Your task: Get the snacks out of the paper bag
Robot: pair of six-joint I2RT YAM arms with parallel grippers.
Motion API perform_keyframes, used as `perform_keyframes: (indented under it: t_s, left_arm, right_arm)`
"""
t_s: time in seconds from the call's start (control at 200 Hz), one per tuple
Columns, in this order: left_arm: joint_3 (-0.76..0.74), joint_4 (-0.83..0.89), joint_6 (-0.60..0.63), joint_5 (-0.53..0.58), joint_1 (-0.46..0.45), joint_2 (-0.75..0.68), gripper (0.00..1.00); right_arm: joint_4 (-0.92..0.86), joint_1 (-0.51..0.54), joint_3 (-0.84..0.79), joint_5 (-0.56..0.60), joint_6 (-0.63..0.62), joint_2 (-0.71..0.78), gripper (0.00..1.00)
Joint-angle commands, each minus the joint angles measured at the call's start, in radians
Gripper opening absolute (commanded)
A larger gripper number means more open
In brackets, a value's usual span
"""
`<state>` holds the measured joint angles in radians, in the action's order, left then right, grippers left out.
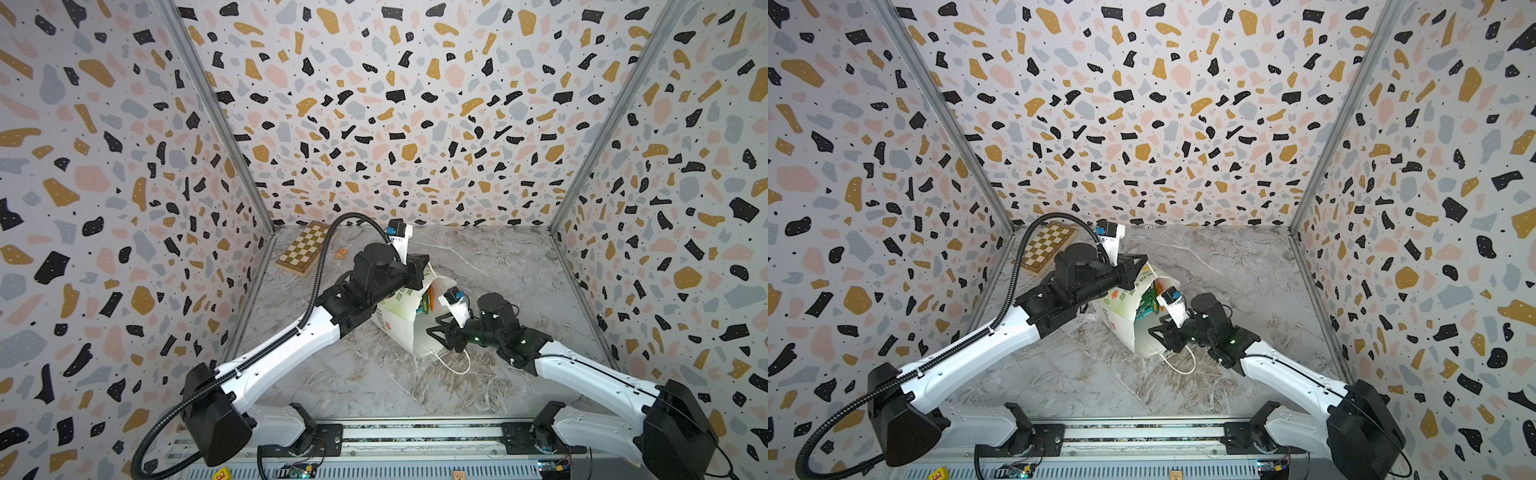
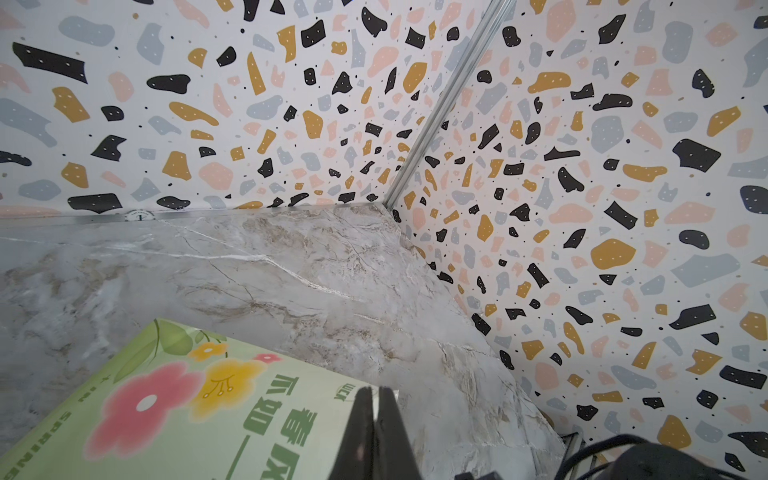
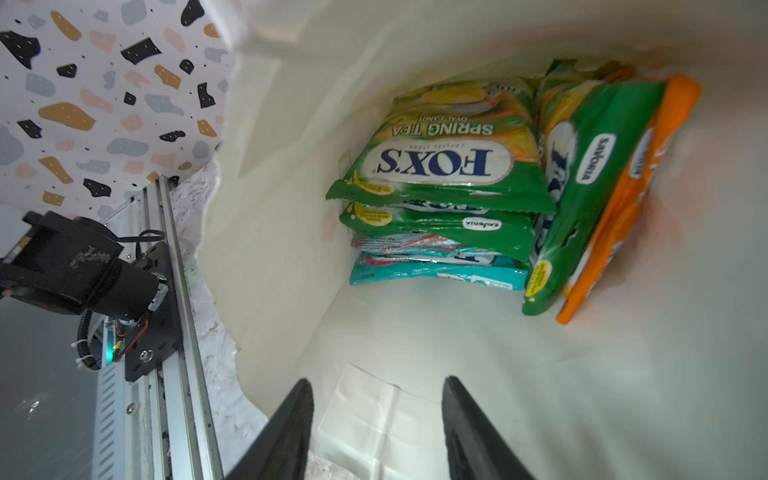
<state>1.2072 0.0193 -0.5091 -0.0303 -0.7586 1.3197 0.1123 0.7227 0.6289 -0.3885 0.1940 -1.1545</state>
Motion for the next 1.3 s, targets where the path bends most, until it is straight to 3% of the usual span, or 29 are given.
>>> perform_keyframes:
  t_s: [0.0, 0.671, 1.297]
  left_arm:
    - [0.046, -0.033, 0.014, 0.017, 0.000, -0.007, 0.00]
    - [0.081, -0.005, 0.030, -0.056, -0.001, -0.003, 0.00]
    - [0.130, 0.018, 0.033, -0.085, 0.000, 0.013, 0.00]
  right_arm:
    - [0.049, 0.006, 0.003, 0.062, 0.004, -0.035, 0.46]
    - [0.255, 0.007, 0.112, 0.333, 0.081, -0.272, 0.31]
    - [0.252, 0.009, 0.203, 0.296, 0.018, -0.369, 0.30]
